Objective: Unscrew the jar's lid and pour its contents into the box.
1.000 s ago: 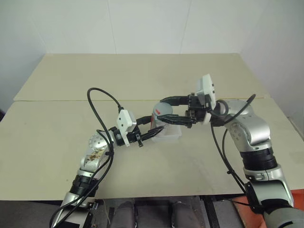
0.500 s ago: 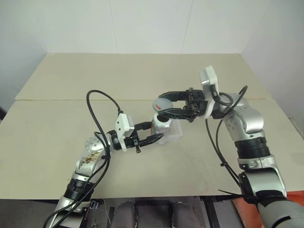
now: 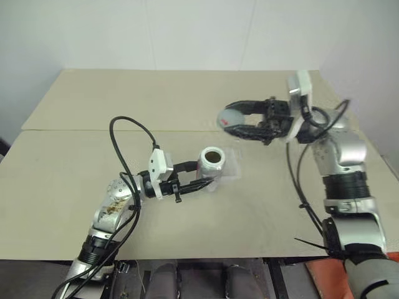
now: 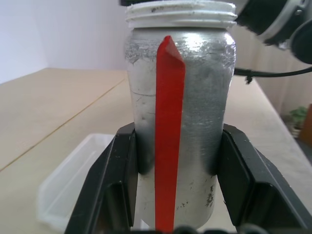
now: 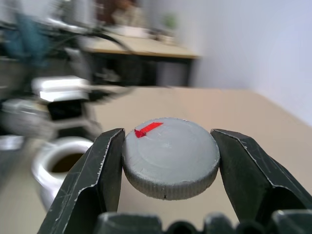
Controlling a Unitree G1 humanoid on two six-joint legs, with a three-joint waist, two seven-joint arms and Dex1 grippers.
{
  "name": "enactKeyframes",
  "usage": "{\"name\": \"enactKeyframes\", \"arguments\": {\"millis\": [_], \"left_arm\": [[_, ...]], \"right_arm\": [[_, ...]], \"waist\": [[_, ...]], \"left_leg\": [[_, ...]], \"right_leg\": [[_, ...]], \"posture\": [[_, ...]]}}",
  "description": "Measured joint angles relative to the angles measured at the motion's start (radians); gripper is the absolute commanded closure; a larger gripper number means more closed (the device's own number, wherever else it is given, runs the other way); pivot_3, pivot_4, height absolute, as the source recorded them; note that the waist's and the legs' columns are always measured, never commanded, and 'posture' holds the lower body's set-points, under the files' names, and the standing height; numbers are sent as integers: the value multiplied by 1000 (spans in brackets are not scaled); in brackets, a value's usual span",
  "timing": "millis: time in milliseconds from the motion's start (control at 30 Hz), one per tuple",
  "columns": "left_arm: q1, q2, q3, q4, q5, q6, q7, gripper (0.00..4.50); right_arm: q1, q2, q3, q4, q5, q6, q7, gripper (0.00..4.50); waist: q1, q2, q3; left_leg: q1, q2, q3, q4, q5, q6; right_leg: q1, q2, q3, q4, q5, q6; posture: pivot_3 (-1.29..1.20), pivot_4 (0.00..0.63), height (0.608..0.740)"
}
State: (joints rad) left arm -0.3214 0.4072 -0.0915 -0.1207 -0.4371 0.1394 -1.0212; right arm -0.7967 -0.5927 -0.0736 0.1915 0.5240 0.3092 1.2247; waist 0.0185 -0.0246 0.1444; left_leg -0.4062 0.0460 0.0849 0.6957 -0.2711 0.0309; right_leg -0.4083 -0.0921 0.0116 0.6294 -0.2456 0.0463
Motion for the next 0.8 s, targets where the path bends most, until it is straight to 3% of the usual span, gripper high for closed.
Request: {"name": "enactKeyframes", "arguments": {"millis": [200,467,767,800], "left_arm": [[-20,15,45,28,15,-2,49,2571],[-167,27,66,239,117,-84,89,2571],[-249,33,63,404,172,-203,56,2571],[-249,33,63,412,177,-207,55,2571]], "right_arm": [[341,-62,-141,-229,-32,47,-231,1534],[726,10,-169,-513,-86,240,-576,1534],[838,49,-92,-570,-171,343,-739,1534],[842,46,-89,-570,-180,348,-743,1282]], "waist": [[-5,0,0],[-9,0,0],[-10,0,0],[-9,0,0]], "left_leg": [[1,0,0,-1,0,0],[2,-1,0,-1,0,-1],[2,-1,0,-1,0,0],[2,-1,0,0,0,0]], "right_leg": [[0,0,1,0,0,0],[1,1,2,0,0,0],[1,2,1,0,0,0],[1,2,2,-1,0,0]], "posture": [[0,150,740],[0,150,740],[0,150,740],[0,150,740]]}}
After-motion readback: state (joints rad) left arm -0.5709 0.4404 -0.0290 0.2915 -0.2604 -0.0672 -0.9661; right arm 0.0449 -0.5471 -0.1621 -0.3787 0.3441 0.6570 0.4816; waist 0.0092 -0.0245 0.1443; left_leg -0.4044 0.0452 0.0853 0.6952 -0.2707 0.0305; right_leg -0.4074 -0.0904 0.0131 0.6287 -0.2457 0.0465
